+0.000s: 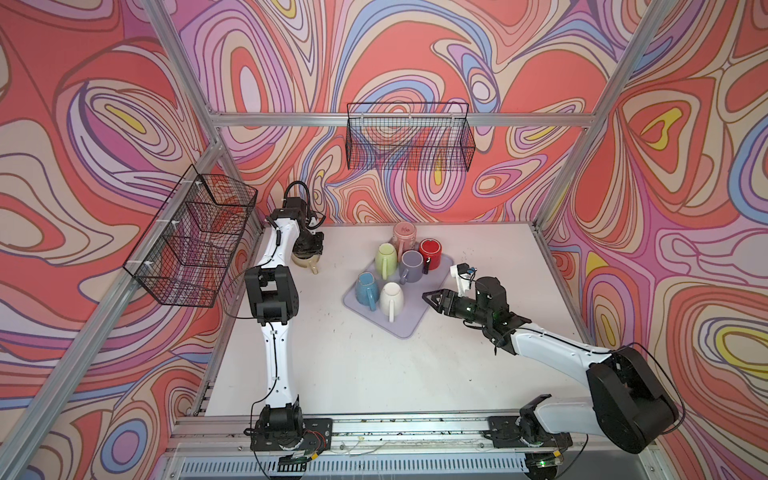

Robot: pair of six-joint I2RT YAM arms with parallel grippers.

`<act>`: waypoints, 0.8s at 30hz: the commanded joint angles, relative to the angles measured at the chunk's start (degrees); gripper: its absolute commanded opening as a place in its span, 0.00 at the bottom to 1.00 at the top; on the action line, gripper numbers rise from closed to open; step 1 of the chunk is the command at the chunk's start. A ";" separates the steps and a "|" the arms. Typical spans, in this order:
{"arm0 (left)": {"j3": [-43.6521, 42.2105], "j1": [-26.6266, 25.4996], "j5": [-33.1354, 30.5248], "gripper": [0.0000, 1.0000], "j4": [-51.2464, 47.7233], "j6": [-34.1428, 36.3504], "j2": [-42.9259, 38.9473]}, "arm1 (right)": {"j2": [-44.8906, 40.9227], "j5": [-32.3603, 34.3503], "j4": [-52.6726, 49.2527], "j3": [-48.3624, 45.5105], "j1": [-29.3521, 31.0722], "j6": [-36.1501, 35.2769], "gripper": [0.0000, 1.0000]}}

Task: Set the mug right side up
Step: 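Lower the cream mug upright onto the table and open the left gripper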

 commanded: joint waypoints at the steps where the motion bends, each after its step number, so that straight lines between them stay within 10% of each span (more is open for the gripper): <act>1: 2.54 0.70 0.69 0.00 1.20 1.19 1.03 | 0.59 0.38 0.75 0.55 -0.10 0.03 0.56; 24: 2.53 1.33 -0.43 0.15 2.03 1.14 1.73 | 0.92 0.08 0.40 1.09 -0.01 -0.02 0.56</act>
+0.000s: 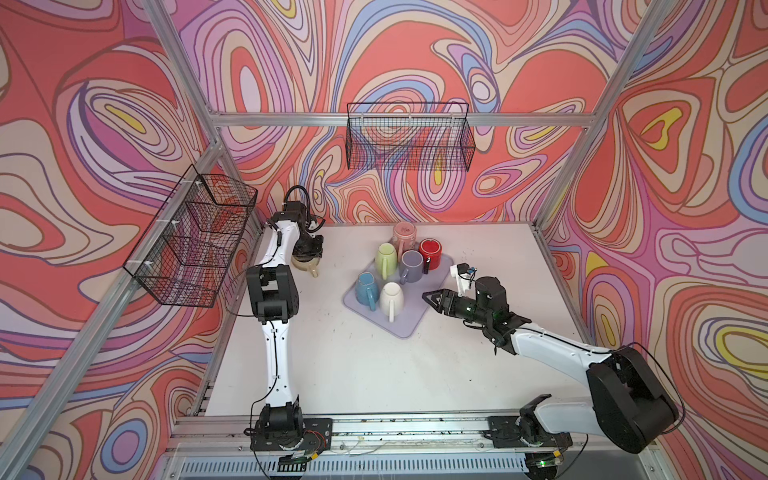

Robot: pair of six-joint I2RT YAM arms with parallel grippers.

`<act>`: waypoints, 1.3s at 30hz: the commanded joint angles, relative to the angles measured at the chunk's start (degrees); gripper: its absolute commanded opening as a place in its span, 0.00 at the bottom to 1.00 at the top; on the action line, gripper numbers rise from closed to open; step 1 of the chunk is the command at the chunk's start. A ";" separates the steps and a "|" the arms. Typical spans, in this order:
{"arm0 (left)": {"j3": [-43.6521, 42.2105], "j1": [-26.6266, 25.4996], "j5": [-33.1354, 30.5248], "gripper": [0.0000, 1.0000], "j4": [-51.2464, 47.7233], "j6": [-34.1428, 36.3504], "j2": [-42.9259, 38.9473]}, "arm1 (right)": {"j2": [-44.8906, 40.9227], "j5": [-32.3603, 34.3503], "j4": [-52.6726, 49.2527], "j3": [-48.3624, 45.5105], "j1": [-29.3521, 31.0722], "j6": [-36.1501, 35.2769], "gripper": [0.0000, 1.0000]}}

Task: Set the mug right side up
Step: 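Lower the cream mug upright onto the table and open the left gripper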

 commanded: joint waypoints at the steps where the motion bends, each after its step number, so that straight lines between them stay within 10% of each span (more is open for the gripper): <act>1: 2.41 0.69 -0.71 0.17 1.51 1.17 -0.32 | 0.99 0.05 0.36 1.07 0.00 0.00 0.56; 26: 2.58 0.78 -1.01 0.45 2.76 -0.30 -8.52 | 1.87 1.63 -2.65 2.54 0.11 -1.89 0.56; 39: -24.62 -3.40 -2.21 0.48 14.13 -0.37 -37.38 | 2.66 10.31 -16.47 7.36 1.78 -10.17 0.50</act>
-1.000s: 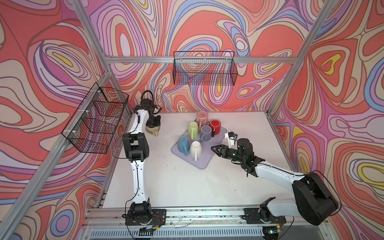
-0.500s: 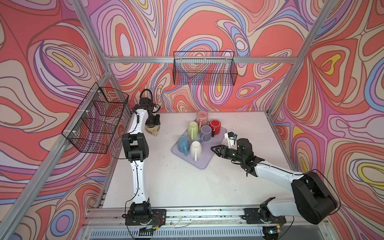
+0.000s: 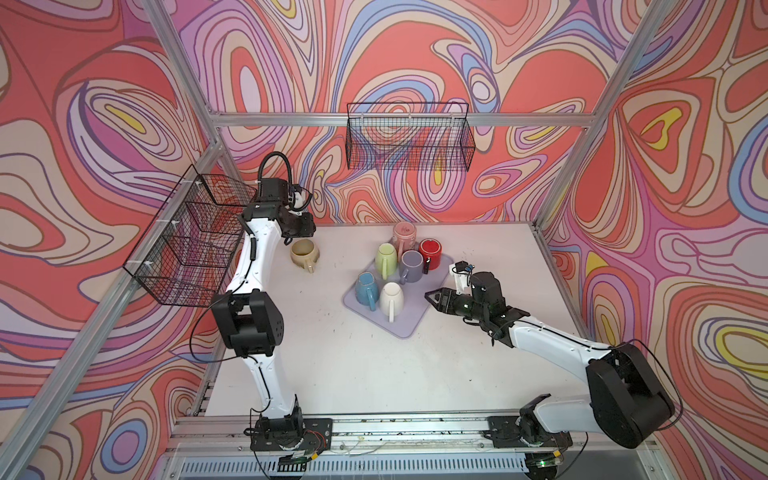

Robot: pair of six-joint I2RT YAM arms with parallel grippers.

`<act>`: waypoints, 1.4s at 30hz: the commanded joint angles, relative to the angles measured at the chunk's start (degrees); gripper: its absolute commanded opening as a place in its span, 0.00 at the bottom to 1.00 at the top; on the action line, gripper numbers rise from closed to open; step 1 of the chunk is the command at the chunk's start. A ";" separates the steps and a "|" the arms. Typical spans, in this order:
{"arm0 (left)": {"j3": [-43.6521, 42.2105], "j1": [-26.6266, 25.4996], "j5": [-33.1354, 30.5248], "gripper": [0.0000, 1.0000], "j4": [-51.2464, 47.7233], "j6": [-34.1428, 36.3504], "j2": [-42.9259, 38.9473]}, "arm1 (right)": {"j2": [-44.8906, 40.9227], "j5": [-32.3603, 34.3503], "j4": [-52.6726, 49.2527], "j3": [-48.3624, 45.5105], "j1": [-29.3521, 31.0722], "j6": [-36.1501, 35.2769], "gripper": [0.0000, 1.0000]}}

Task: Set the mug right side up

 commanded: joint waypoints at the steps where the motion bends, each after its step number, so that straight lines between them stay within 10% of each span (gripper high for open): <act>1: -6.51 -2.93 -1.99 0.47 3.18 0.02 -7.01 | 1.37 5.03 -5.66 2.54 1.87 -4.02 0.50; 12: -32.80 -16.78 -13.19 0.45 9.75 -2.46 -32.65 | 6.09 16.70 -8.73 6.66 11.25 -3.38 0.44; 23: -60.50 -19.06 -7.68 0.40 19.48 -15.70 -49.43 | 12.67 24.91 -7.11 9.04 17.78 2.14 0.42; 42: -68.06 -19.07 -3.55 0.38 24.25 -22.23 -51.74 | 25.33 27.16 -6.22 17.00 24.86 7.18 0.42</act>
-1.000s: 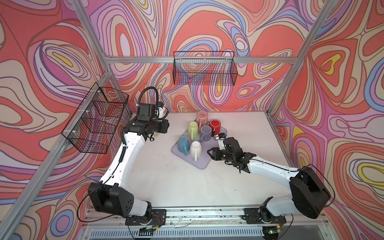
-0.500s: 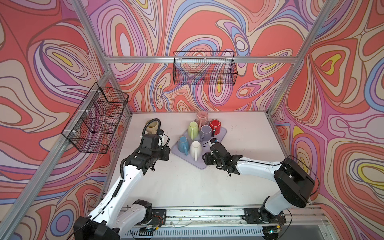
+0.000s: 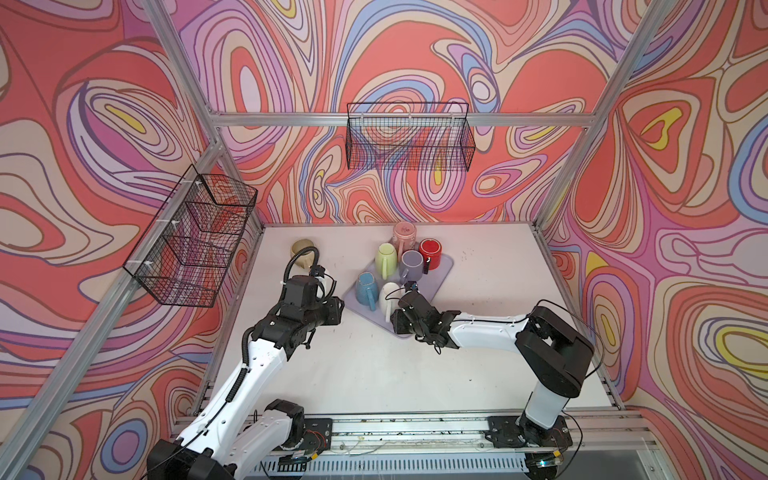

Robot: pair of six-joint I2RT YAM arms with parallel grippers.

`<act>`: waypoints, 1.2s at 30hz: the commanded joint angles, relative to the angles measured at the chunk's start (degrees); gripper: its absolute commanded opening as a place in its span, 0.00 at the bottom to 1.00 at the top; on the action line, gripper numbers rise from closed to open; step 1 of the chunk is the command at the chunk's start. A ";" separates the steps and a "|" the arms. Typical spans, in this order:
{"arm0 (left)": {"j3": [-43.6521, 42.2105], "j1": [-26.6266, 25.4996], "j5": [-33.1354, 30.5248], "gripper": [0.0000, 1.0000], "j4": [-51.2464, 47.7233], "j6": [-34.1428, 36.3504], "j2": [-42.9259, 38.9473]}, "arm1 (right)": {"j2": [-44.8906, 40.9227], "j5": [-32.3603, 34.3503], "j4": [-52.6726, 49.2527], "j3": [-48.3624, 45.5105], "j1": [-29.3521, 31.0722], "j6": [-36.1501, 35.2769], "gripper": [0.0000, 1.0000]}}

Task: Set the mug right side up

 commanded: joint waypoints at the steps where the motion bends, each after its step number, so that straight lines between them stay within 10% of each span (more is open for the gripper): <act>1: -0.40 -0.12 1.18 0.38 1.95 -1.26 0.11 | 1.89 -0.25 1.19 1.50 1.35 1.74 0.42; 18: -1.08 -14.60 -5.33 0.40 5.74 -1.54 6.61 | -9.32 3.46 -3.65 -5.60 -0.14 -0.16 0.42; 36: 7.38 -23.22 -11.79 0.43 3.91 -8.85 21.41 | -26.71 -3.50 -8.13 -14.69 -19.24 -9.80 0.45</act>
